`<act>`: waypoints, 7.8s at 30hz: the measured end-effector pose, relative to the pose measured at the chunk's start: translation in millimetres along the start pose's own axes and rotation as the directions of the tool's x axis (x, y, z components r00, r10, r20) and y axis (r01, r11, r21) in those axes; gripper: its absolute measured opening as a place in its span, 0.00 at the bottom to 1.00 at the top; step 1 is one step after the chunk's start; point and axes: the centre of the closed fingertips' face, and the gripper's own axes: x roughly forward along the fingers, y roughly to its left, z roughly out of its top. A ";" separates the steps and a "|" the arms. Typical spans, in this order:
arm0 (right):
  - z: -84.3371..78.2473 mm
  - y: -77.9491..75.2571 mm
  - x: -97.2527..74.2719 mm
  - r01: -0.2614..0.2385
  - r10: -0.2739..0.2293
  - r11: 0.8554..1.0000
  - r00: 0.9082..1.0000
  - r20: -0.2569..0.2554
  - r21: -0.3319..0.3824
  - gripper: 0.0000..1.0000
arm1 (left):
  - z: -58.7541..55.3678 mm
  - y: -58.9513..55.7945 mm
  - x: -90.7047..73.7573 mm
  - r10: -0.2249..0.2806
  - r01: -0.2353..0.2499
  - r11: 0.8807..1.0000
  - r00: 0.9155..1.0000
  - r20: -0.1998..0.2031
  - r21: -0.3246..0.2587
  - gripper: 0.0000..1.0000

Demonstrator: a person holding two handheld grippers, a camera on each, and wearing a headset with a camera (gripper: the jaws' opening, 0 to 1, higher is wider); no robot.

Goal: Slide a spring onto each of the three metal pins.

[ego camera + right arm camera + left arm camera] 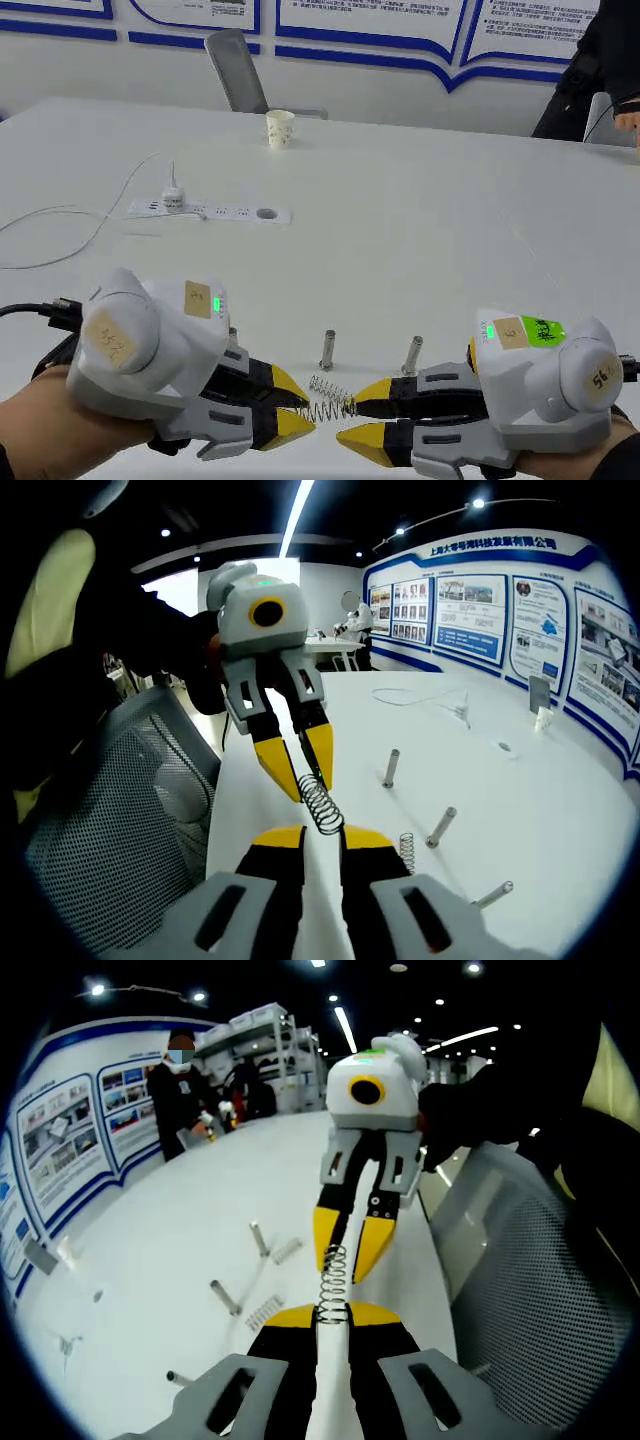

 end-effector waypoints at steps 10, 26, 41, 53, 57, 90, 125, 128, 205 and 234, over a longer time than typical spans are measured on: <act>22.8 3.5 -3.5 -0.014 0.011 0.999 0.997 0.072 0.033 0.11 | -2.7 -0.6 1.0 -0.002 0.002 1.000 1.000 -0.002 -0.011 0.10; 44.3 7.3 2.0 -0.031 0.025 0.999 0.991 0.135 0.038 0.12 | -1.6 -4.1 3.6 -0.006 0.007 0.999 1.000 0.015 -0.039 0.09; 52.8 1.0 2.8 -0.018 0.005 0.997 0.986 0.169 0.076 0.16 | 4.8 3.5 -1.0 0.020 -0.004 0.989 0.994 0.108 -0.149 0.09; 53.6 -2.4 0.5 -0.017 -0.007 0.991 0.983 0.183 0.130 0.12 | 6.1 3.4 0.2 0.027 -0.011 0.989 0.994 0.108 -0.148 0.09; 55.7 -1.5 3.2 -0.015 -0.005 0.993 0.985 0.173 0.114 0.12 | 5.6 4.4 -0.3 0.032 -0.014 0.987 0.993 0.110 -0.160 0.09; 72.5 -7.4 37.7 -0.029 0.027 0.999 0.993 0.115 0.017 0.11 | -29.9 25.6 -27.7 0.158 -0.138 0.963 0.985 0.071 -0.230 0.38; 96.9 -71.9 85.2 0.077 -0.076 0.997 0.988 0.131 0.000 0.11 | -58.9 33.5 -79.1 0.388 -0.313 0.854 0.915 0.110 -0.415 0.71; 96.1 -76.9 93.6 0.084 -0.084 0.996 0.989 0.126 0.000 0.11 | -59.5 31.5 -76.4 0.385 -0.312 0.856 0.917 0.106 -0.413 0.71; 14.0 -95.6 156.1 0.150 -0.144 0.987 0.985 -0.097 0.065 0.15 | -66.7 26.0 -62.7 0.370 -0.292 0.844 0.924 0.095 -0.449 0.68; 8.4 -83.3 111.0 0.183 -0.178 0.981 0.981 -0.077 0.067 0.18 | -65.1 25.4 -61.5 0.351 -0.284 0.860 0.932 0.087 -0.424 0.68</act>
